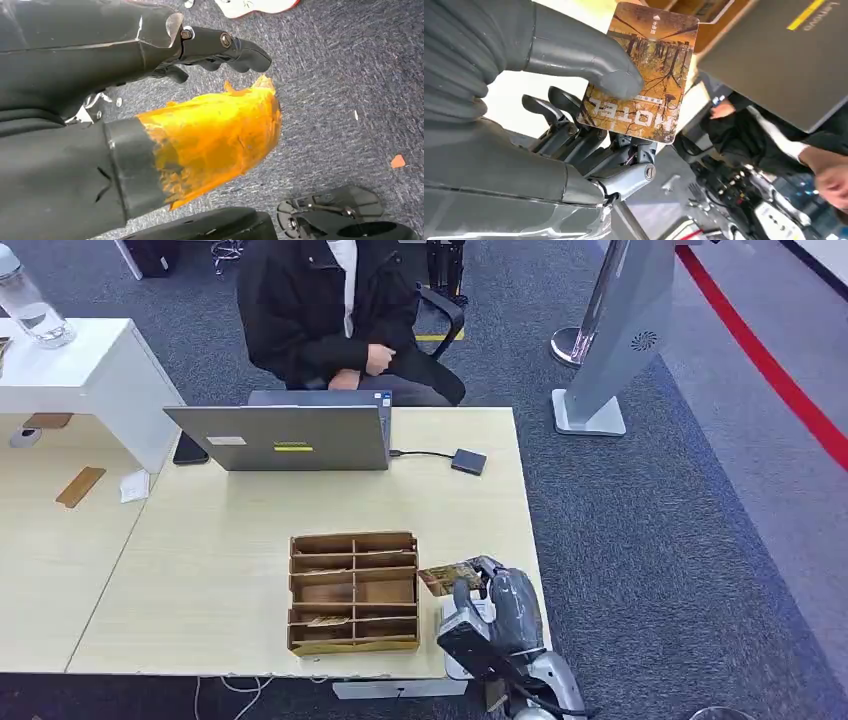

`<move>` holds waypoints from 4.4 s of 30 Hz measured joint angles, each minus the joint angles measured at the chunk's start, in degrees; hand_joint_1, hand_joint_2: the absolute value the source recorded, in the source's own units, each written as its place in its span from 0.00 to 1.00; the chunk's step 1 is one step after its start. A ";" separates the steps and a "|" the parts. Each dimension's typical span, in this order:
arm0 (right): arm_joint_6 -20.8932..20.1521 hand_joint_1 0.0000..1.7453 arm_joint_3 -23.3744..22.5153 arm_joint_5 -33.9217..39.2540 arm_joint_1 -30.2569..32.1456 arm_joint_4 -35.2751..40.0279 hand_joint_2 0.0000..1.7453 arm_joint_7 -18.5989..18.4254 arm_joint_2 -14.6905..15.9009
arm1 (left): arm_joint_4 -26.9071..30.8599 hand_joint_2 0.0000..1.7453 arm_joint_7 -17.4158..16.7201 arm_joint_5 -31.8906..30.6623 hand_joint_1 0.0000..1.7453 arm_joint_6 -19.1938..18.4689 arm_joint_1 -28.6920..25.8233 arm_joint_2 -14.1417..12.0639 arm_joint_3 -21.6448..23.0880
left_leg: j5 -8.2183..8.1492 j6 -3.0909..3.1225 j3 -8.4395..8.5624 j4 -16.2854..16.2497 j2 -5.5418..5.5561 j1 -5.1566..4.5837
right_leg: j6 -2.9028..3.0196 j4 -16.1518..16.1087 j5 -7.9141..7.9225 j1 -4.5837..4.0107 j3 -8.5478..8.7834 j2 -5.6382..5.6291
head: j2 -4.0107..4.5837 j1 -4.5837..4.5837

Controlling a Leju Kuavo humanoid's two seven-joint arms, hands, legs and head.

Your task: Pass the card to the sensor for recognition and then transmit it.

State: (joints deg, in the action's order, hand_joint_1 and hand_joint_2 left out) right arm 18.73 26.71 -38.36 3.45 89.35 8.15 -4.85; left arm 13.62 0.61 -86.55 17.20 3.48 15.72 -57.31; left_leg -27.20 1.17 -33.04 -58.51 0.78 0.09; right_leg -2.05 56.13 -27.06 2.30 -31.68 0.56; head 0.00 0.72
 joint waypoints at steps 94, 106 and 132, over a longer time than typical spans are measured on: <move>-7.96 1.00 -0.52 -0.04 2.46 -4.09 1.00 -8.79 2.73 | 0.00 0.00 0.50 0.85 0.00 0.00 -0.11 -0.02 -1.38 | 0.00 0.00 0.00 0.00 0.00 0.00 | 0.00 0.00 0.00 0.00 0.00 0.00 | 0.00 0.00; -7.80 1.00 -0.52 -2.71 2.39 -4.81 1.00 -12.57 2.99 | 0.00 0.00 0.24 1.18 0.00 0.02 -0.14 -0.02 -1.57 | 0.00 0.00 0.00 0.00 0.00 0.00 | 0.00 0.00 0.00 0.00 0.00 0.00 | 0.00 0.00; -7.93 1.00 -0.63 -9.22 1.32 -7.32 1.00 -18.53 3.15 | 0.00 0.00 0.00 1.27 0.00 0.02 -0.20 -0.02 -2.51 | 0.00 0.00 0.01 0.00 0.00 0.00 | 0.00 0.00 0.00 0.00 0.02 0.00 | 0.00 0.00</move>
State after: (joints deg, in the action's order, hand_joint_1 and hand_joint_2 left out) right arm 10.80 26.08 -47.58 4.76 82.03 -10.38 -1.70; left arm 13.62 0.61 -85.29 17.22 3.27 15.69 -59.82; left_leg -27.21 1.17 -33.02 -58.51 0.78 0.08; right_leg -2.06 56.12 -27.06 2.30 -31.67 0.56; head 0.00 0.72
